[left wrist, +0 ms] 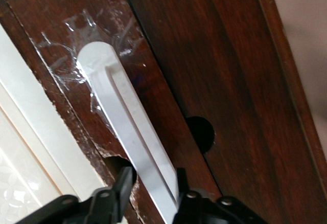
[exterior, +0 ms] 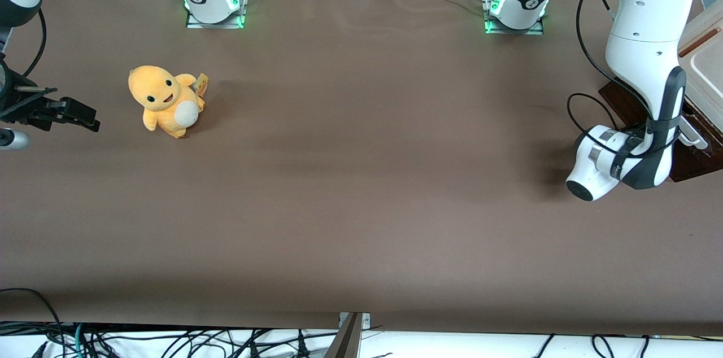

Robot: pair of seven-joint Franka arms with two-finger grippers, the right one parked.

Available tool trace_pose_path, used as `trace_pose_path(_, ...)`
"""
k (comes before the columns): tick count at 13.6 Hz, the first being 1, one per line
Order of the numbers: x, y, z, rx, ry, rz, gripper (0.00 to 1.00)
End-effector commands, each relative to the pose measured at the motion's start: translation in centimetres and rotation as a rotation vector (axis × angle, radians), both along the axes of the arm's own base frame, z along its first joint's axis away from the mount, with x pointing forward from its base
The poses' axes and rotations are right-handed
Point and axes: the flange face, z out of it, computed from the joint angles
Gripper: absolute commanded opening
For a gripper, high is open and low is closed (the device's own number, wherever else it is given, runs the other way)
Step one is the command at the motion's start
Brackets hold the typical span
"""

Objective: Open lower drawer with left arm only
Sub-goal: 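Close the left gripper around the white bar handle, then pull the handle outward from the cabinet with the left gripper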

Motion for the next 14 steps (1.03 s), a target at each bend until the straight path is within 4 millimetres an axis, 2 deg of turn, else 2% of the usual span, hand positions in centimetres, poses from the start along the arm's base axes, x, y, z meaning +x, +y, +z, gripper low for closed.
trace_pose_path(1, 0.5, 0.3, 0.2, 0.03, 0.005, -0.016, 0.23)
trace_pose_path(4, 0.9, -0.7, -0.3, 0.03, 0.005, -0.032, 0.18)
trace_pose_path(11, 2.0, -4.8, -1.0, 0.034, 0.018, -0.071, 0.18)
trace_pose_path(14, 3.2, -6.4, -0.5, 0.022, -0.003, -0.054, 0.18)
